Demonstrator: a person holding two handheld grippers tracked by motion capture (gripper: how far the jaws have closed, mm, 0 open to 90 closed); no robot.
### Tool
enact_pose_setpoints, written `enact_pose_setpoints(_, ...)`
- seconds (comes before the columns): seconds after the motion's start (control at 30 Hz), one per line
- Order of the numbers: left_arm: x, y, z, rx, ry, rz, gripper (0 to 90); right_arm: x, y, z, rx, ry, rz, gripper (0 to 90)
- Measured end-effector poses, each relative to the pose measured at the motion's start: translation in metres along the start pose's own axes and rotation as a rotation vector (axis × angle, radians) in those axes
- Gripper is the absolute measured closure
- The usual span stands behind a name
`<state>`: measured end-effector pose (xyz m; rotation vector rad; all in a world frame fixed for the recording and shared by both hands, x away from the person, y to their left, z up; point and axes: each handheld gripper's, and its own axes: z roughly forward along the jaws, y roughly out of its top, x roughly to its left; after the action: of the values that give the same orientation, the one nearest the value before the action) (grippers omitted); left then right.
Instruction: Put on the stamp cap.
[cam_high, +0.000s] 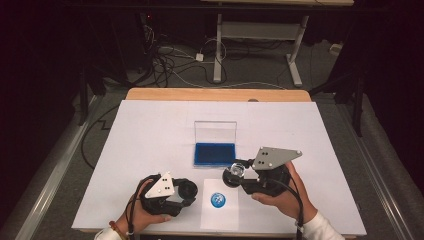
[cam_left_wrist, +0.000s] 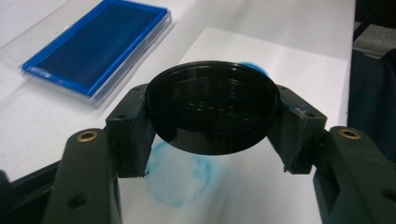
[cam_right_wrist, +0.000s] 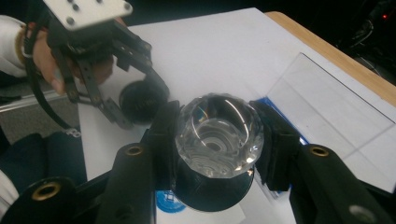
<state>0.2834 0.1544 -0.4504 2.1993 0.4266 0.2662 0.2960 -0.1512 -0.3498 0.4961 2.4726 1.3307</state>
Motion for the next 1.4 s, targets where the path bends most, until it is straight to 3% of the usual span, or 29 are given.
enact_pose_setpoints(0.7, -0.025, 0.033, 0.031, -0.037, -0.097, 0.05, 36.7, 0.024, 0.001, 0.034, 0.021, 0.102, -0.028, 56.4)
enact_pose_setpoints(0.97, -0.025, 0.032, 0.03, -0.061, -0.105, 0.027, 36.7, 0.028, -0.002, 0.041, 0.029, 0.122, -0.031, 56.4)
enact_pose_setpoints(1.4, -0.025, 0.032, 0.03, -0.06, -0.098, 0.024, 36.7, 0.03, -0.003, 0.045, 0.036, 0.146, -0.028, 56.4)
